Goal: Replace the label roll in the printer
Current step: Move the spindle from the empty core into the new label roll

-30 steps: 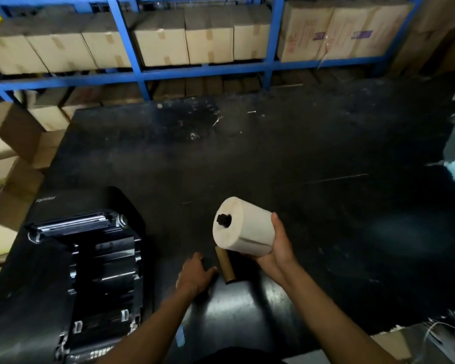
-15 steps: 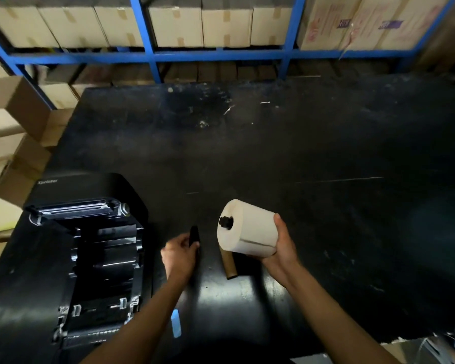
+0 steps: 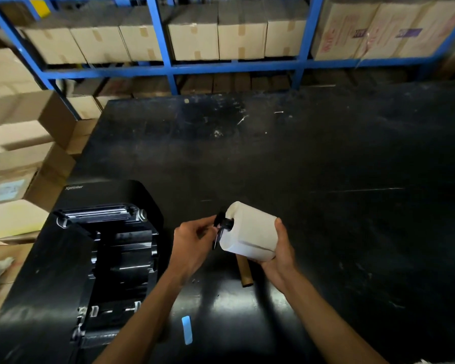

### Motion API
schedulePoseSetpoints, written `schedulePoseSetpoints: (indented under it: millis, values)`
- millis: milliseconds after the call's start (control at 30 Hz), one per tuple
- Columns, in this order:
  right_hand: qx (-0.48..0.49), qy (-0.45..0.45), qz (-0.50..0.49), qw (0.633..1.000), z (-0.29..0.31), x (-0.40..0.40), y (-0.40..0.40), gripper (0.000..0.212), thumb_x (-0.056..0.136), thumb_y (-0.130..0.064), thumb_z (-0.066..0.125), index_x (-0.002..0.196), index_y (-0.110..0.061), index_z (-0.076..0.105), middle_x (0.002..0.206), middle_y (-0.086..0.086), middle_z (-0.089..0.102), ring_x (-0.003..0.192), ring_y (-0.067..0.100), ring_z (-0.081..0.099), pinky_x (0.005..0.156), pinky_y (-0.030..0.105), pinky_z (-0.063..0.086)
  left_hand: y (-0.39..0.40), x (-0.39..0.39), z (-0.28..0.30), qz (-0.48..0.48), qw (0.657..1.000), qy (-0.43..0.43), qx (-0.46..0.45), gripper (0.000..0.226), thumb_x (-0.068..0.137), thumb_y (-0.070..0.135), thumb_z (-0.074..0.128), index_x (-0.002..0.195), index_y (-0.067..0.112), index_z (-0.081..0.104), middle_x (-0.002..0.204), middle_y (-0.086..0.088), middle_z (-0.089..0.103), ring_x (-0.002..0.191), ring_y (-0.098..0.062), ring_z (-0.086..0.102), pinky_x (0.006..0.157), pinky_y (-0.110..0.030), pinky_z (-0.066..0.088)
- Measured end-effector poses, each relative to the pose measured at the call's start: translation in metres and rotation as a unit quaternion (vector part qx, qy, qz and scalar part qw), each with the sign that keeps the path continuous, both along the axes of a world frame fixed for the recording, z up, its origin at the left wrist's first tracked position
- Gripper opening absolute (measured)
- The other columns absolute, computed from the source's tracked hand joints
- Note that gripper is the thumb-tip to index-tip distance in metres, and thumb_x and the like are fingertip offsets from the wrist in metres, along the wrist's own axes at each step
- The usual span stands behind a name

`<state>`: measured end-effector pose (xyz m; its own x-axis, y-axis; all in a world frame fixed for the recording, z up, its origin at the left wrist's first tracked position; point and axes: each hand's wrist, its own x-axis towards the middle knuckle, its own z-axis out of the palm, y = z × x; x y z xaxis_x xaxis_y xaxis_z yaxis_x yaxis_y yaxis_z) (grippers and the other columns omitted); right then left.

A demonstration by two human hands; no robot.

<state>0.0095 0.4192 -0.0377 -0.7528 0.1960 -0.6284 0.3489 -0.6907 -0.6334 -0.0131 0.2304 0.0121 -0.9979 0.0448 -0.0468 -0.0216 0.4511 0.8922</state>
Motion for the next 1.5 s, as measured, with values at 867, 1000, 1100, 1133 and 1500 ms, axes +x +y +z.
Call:
schedulePoseSetpoints:
  millis: [867, 1000, 1100, 1133, 1500]
  values:
    - [0.095, 0.067, 0.054, 0.992, 0.041, 0.021, -0.056, 0.035, 0.095, -0.048, 0.05, 0.1, -0.02, 0.07, 0.091, 0.007, 0.076, 0.09, 0.027, 0.068, 0.094, 0.054, 0.051, -0.062, 0.023, 0.009, -0.001, 0.969, -0.086, 0.23, 0.035, 0.097, 0.011, 0.058, 0.131, 0.011, 0.063, 0.12, -0.004, 0.073, 0.116, -0.02, 0.066, 0.1, -0.036, 0.052]
    - [0.121, 0.075, 0.063, 0.988, 0.05, 0.026, -0.063, 0.036, 0.096, -0.048, 0.048, 0.107, -0.02, 0.068, 0.107, 0.014, 0.072, 0.103, 0.035, 0.067, 0.095, 0.057, 0.051, -0.073, 0.026, 0.003, -0.007, 0.962, -0.096, 0.257, 0.04, 0.092, 0.024, 0.063, 0.131, 0.016, 0.064, 0.123, -0.006, 0.071, 0.122, -0.025, 0.062, 0.11, -0.052, 0.042]
    - [0.135, 0.08, 0.062, 0.986, 0.056, 0.028, -0.066, 0.035, 0.096, -0.048, 0.048, 0.106, -0.022, 0.068, 0.107, 0.014, 0.073, 0.103, 0.036, 0.067, 0.094, 0.059, 0.051, -0.075, 0.028, 0.002, -0.013, 0.96, -0.086, 0.266, 0.043, 0.088, 0.028, 0.064, 0.13, 0.018, 0.065, 0.123, -0.004, 0.071, 0.122, -0.024, 0.062, 0.111, -0.054, 0.04]
    - [0.137, 0.081, 0.062, 0.985, 0.056, 0.029, -0.066, 0.034, 0.096, -0.048, 0.048, 0.106, -0.022, 0.068, 0.107, 0.014, 0.073, 0.103, 0.036, 0.067, 0.094, 0.06, 0.051, -0.075, 0.029, 0.002, -0.012, 0.959, -0.081, 0.27, 0.042, 0.088, 0.027, 0.064, 0.129, 0.018, 0.066, 0.122, -0.004, 0.072, 0.122, -0.024, 0.062, 0.111, -0.054, 0.04]
    - [0.15, 0.092, 0.064, 0.982, 0.065, 0.019, -0.057, 0.038, 0.097, -0.043, 0.047, 0.111, -0.014, 0.067, 0.11, 0.019, 0.071, 0.094, 0.03, 0.068, 0.089, 0.051, 0.053, -0.056, 0.031, 0.005, 0.016, 0.966, 0.011, 0.257, 0.032, 0.094, 0.001, 0.059, 0.116, 0.02, 0.072, 0.114, -0.002, 0.075, 0.11, -0.014, 0.067, 0.097, -0.024, 0.049]
